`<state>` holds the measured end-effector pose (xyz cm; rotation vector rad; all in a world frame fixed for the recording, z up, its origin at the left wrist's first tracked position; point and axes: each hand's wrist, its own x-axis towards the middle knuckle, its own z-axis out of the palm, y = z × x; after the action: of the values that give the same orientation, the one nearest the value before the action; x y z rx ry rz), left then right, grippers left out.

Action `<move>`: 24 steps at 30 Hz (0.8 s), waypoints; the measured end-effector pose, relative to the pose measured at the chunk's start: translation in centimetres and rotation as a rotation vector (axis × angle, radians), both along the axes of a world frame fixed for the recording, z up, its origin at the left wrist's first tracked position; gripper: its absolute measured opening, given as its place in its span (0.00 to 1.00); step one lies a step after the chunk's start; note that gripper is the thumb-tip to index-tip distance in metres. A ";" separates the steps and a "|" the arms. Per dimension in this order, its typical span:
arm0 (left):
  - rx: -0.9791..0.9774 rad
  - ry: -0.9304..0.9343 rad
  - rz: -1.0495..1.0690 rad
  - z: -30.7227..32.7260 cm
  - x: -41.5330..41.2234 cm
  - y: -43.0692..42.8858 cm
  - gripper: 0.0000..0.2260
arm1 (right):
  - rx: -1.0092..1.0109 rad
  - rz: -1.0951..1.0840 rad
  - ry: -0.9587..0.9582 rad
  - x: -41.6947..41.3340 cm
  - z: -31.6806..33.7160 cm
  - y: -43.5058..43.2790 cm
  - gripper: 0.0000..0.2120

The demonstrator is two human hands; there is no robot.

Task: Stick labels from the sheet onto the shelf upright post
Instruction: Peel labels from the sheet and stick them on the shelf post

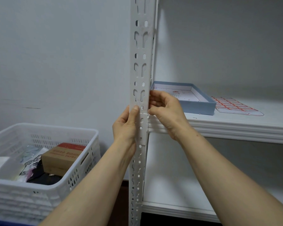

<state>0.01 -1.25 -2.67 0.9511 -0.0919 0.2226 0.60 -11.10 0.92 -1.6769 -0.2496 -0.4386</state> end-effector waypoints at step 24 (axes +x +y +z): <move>0.033 0.028 0.048 0.4 -0.2 -0.1 0.05 | -0.009 -0.004 -0.008 0.1 0.0 0.0 0.25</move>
<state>-0.17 -1.36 -2.27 0.9901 -0.0472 0.2525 0.66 -11.11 0.93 -1.6844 -0.2551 -0.4479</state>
